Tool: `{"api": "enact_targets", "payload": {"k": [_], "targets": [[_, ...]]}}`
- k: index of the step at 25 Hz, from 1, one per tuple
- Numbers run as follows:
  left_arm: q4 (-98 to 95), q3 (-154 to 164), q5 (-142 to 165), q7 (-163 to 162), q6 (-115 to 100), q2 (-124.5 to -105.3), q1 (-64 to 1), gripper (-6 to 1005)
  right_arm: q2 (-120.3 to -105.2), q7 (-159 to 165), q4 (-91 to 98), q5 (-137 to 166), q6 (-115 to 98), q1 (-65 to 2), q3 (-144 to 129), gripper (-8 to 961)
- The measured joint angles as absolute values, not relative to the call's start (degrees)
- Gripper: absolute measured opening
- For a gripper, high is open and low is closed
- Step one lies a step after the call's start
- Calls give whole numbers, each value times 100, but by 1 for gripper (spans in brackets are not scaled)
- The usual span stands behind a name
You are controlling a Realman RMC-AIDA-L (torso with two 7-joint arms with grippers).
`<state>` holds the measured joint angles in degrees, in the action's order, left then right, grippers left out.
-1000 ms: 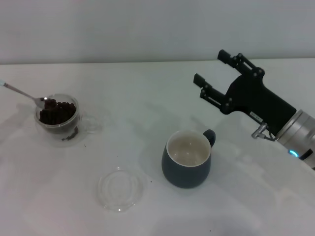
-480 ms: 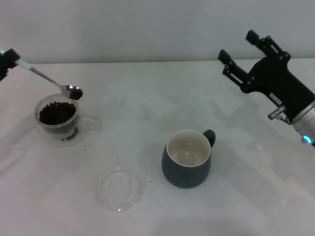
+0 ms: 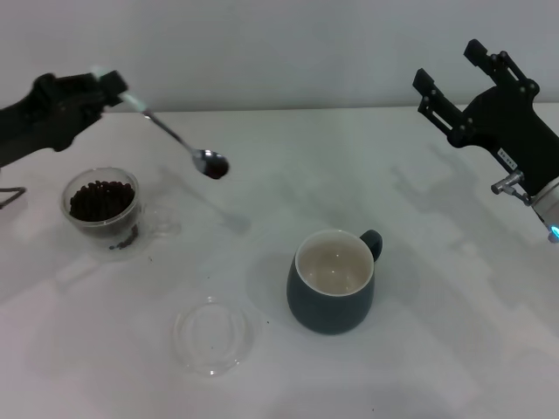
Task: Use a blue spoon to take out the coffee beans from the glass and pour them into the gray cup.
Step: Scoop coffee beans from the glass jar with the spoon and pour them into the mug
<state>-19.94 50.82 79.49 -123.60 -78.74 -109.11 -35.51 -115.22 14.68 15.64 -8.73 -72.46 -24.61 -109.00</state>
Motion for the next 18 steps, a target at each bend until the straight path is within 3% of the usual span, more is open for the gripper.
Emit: {"api": "enact_targets", "payload": {"k": [18], "targets": [[-1967, 5333, 8718, -12336, -7700, -11218, -4340, 131, -11530, 1468, 1576, -860, -7300, -2380, -10854, 799]]}}
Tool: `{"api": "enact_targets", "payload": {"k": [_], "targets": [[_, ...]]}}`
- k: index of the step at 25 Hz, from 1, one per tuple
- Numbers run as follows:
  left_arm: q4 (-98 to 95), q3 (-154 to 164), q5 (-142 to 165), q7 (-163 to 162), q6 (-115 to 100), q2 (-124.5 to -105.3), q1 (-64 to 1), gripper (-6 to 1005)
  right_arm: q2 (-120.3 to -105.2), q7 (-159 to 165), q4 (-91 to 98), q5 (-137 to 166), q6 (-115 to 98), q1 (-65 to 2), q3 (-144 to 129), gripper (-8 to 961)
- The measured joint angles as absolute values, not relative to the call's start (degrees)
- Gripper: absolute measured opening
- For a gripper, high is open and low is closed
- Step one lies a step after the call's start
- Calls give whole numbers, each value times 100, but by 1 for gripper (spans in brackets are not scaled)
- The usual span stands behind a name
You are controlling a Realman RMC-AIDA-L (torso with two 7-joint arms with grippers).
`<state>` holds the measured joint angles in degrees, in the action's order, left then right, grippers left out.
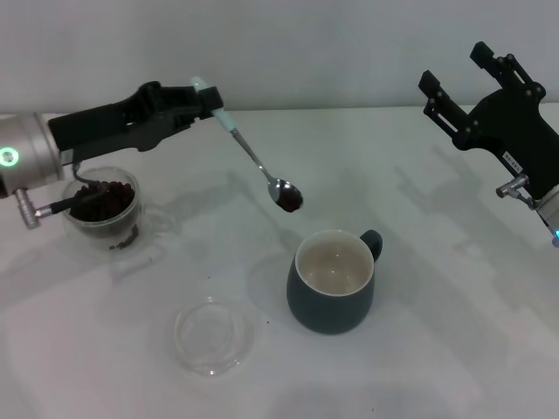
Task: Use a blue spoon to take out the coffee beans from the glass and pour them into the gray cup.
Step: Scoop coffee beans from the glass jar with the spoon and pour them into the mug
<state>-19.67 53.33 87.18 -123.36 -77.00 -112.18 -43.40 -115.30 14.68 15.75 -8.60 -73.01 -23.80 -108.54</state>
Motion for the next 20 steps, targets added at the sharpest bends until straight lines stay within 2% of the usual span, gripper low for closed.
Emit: {"api": "enact_targets", "payload": {"k": [20], "targets": [[-2177, 5798, 9411, -11565, -7156, -11499, -4938, 132, -11531, 1505, 1575, -808, -7488, -2298, -10973, 799]]}}
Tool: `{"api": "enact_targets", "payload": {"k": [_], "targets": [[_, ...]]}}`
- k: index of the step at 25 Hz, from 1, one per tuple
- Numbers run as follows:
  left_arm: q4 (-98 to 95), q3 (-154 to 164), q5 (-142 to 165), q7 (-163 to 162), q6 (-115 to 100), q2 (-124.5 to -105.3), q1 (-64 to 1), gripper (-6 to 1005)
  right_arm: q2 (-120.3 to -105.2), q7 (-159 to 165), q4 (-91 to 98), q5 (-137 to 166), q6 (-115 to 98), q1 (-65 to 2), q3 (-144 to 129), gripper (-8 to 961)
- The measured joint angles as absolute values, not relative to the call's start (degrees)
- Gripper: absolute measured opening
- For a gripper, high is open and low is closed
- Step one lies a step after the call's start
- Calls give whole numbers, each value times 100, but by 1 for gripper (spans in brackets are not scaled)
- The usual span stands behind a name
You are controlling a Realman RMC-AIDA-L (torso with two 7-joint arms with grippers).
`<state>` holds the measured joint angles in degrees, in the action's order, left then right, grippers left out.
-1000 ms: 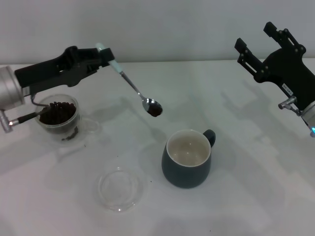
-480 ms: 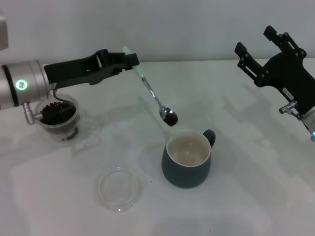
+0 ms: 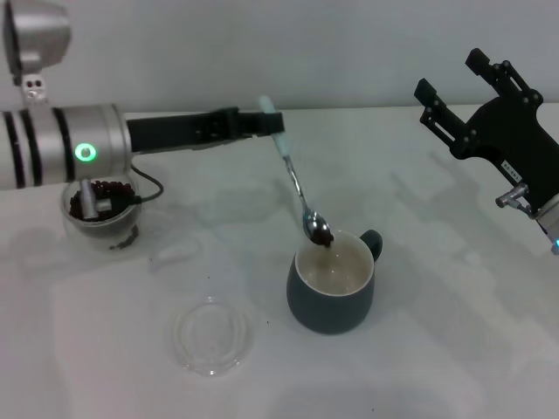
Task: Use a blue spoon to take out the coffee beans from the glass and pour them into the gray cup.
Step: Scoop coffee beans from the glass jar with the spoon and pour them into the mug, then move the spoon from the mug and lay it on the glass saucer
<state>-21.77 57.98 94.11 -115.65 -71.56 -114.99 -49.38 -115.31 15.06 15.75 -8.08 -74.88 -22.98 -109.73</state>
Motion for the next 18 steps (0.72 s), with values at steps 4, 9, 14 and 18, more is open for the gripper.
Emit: {"api": "enact_targets", "payload": {"k": [4, 9, 14, 18], "targets": [[-2404, 6185, 9450, -11304, -6959, -11611, -4945, 132, -11531, 1507, 1569, -809, -7482, -2299, -10973, 799], [-2679, 6242, 9733, -11164, -6898, -11747, -4961, 131, -11531, 1510, 1564, -824, -7446, -2302, -10969, 799], [-3021, 6212, 9802, -11174, -6909, -11778, -4856, 131, -11531, 1512, 1564, -839, -7438, -2303, -10953, 799], [-3377, 6167, 9542, -11251, -7070, -11699, -4606, 131, -11531, 1512, 1564, -850, -7436, -2299, -10950, 799]]}}
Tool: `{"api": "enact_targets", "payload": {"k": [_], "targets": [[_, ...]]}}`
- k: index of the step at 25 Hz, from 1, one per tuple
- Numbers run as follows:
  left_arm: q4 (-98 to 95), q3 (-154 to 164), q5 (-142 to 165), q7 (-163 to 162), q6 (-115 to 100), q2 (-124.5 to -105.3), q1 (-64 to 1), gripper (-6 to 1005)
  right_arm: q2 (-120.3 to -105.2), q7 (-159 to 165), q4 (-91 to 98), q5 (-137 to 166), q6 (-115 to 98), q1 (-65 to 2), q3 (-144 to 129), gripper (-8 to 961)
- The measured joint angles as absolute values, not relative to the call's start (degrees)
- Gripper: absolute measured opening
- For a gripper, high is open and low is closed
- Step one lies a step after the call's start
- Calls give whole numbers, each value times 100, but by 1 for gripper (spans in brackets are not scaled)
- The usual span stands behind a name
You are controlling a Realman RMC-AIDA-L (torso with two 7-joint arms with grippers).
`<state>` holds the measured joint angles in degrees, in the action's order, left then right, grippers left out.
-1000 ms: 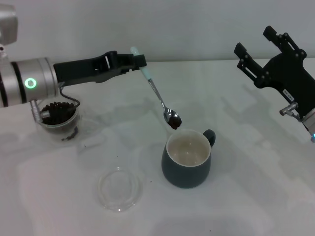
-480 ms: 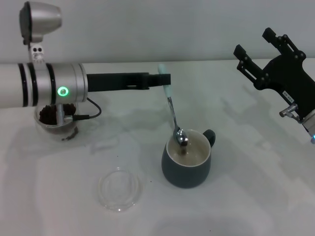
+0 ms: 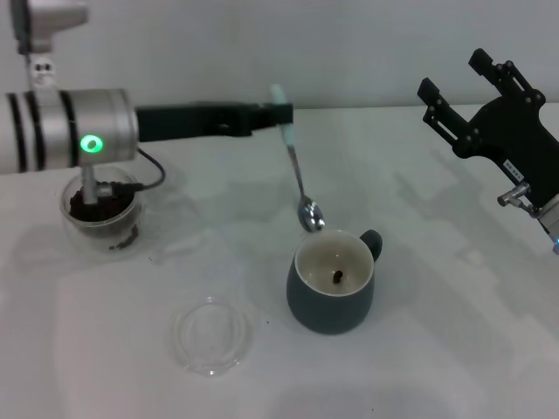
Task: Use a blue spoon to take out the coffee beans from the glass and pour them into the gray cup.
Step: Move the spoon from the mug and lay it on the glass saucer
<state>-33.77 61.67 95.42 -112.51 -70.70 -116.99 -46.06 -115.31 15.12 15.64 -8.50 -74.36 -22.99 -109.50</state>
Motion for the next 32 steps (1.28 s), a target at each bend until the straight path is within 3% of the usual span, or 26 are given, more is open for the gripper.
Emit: {"api": "enact_targets", "payload": {"k": [6, 13, 25, 32], "targets": [[-3748, 5995, 9052, -11529, -7437, -11491, -4092, 132, -11531, 1512, 1581, -852, -7435, -2295, -10935, 799], [-3740, 5635, 8971, -11539, -7631, -11424, -3391, 132, -11531, 1512, 1607, -865, -7435, -2307, -10800, 799], [-3719, 5642, 9178, -11144, -7975, -11448, -2489, 132, -11526, 1514, 1625, -871, -7452, -2337, -10472, 799], [-3492, 5635, 9384, -10886, -7917, -11500, -2411, 131, -11532, 1621, 1626, -870, -7457, -2304, -10491, 799]]}}
